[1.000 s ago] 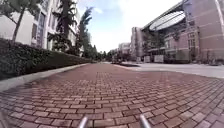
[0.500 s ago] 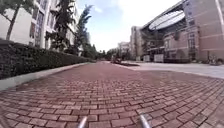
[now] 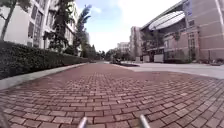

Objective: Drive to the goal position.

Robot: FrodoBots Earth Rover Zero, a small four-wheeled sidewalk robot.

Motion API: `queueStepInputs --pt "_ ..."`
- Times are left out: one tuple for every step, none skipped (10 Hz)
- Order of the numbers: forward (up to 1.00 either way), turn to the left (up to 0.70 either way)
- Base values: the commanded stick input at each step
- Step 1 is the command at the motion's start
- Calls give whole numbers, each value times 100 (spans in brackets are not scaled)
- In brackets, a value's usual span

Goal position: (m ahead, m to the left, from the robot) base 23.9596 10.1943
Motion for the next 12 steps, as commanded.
queueStepInputs --pt "70 0" --pt "70 0" --pt "70 0" --pt "70 0" --pt "70 0" --pt "70 0" --pt "70 0" --pt "70 0" --pt "70 0" --pt "70 0" --pt "70 0" --pt "70 0"
